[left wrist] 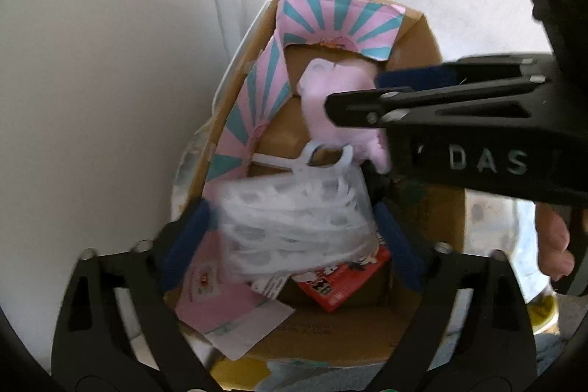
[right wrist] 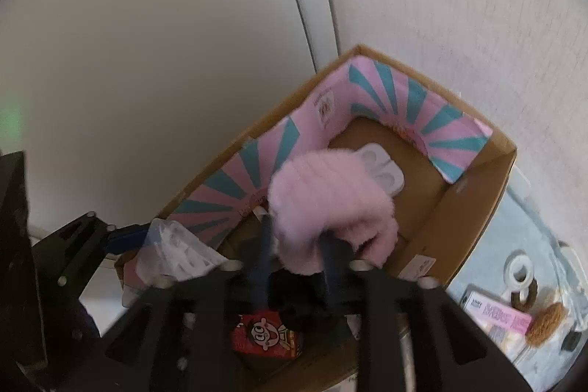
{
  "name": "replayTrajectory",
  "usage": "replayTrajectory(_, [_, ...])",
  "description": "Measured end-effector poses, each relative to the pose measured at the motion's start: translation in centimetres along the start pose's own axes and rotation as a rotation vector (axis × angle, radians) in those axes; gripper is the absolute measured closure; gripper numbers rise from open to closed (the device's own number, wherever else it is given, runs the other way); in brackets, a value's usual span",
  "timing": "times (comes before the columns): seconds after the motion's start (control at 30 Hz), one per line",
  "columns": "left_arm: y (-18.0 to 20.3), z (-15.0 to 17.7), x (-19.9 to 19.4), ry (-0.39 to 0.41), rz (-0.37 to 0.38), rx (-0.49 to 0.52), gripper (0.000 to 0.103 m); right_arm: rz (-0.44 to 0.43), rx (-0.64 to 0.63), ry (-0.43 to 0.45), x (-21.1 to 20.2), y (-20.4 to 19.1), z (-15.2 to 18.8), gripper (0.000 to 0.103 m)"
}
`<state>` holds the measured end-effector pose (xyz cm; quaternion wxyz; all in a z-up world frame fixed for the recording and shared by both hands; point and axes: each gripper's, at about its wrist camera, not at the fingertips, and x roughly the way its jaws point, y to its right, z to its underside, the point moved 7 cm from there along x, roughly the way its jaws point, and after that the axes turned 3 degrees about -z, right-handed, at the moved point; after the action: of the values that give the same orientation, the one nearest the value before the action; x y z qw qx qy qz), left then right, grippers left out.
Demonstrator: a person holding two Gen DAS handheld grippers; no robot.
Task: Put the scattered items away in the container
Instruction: 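Open the left gripper over the box while the right gripper releases the headband inside, then withdraw both tools from the box back over the tray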
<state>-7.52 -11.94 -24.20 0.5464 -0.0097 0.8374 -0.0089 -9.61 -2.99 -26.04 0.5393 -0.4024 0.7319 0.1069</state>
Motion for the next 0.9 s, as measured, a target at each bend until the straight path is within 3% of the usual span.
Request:
replayTrajectory(0.03, [0.2, 0.0, -0.1, 0.012, -0.014, 0.018, 0.006, 0.010, 0.004, 0.001, 0.0, 0.1, 0.0, 0.050])
replayTrajectory(0.07, [0.2, 0.0, -0.3, 0.022, -0.036, 0.036, 0.006, 0.015, 0.006, 0.014, -0.1, 0.1, -0.2, 0.044])
replayTrajectory(0.17, [0.5, 0.2, -0.9, 0.030, -0.065, 0.072, 0.005, 0.006, 0.038, 0.068, -1.2, 0.4, -0.5, 0.039])
replayTrajectory(0.53, [2.4, 0.6, -2.6, 0.053, 0.018, 0.085, 0.005, -0.038, 0.160, 0.103, -3.4, 2.0, 2.4, 0.038])
replayTrajectory(0.9, [5.5, 1.3, -4.6, 0.096, 0.045, 0.141, 0.005, -0.008, 0.217, 0.169, -7.2, 2.8, 5.9, 0.038])
